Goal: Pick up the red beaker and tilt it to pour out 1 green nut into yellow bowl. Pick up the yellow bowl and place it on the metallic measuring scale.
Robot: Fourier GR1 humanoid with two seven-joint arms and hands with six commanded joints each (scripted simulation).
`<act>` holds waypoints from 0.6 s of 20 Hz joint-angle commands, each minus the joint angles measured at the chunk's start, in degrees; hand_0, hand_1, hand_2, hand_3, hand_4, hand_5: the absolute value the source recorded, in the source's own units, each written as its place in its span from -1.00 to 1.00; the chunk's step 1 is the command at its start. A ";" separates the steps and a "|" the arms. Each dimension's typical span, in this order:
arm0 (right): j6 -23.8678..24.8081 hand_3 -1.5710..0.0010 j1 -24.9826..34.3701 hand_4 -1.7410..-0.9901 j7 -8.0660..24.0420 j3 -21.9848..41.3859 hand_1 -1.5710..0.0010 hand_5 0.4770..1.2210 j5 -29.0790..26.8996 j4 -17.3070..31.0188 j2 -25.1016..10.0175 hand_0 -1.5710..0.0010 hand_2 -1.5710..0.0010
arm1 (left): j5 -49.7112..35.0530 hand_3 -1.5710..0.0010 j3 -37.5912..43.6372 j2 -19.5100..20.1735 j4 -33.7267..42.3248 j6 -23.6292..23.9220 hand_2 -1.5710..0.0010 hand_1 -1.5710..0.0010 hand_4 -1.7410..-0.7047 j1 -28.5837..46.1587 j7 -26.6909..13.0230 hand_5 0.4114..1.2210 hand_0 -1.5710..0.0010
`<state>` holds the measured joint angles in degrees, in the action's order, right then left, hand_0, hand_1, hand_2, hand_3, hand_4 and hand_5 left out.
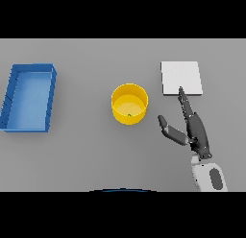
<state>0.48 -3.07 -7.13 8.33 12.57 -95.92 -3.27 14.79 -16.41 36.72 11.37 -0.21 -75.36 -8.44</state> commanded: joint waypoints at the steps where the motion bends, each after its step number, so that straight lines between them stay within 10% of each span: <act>1: -0.24 1.00 -0.04 0.60 -0.25 -0.04 1.00 -0.54 -0.21 0.30 -0.07 1.00 1.00 | -1.85 -0.99 1.10 0.07 0.41 1.26 -1.00 -1.00 -1.00 1.62 -1.95 1.00 -1.00; 9: -0.04 1.00 -0.42 0.53 -1.25 -0.37 1.00 -0.46 0.12 0.41 -0.90 1.00 1.00 | -14.43 -1.00 3.13 -0.19 21.54 10.04 -1.00 -1.00 -1.00 26.44 -6.89 1.00 -1.00; 12: -0.25 1.00 -0.63 0.52 -1.19 -0.45 1.00 -0.46 -0.24 0.07 -0.90 1.00 1.00 | -17.39 -1.00 2.12 0.39 32.79 13.18 -1.00 -1.00 -1.00 34.36 -10.55 0.70 -1.00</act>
<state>0.25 -3.69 -8.33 7.86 12.33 -95.85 -4.20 -2.73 -14.30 37.07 44.14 12.97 -40.95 -18.73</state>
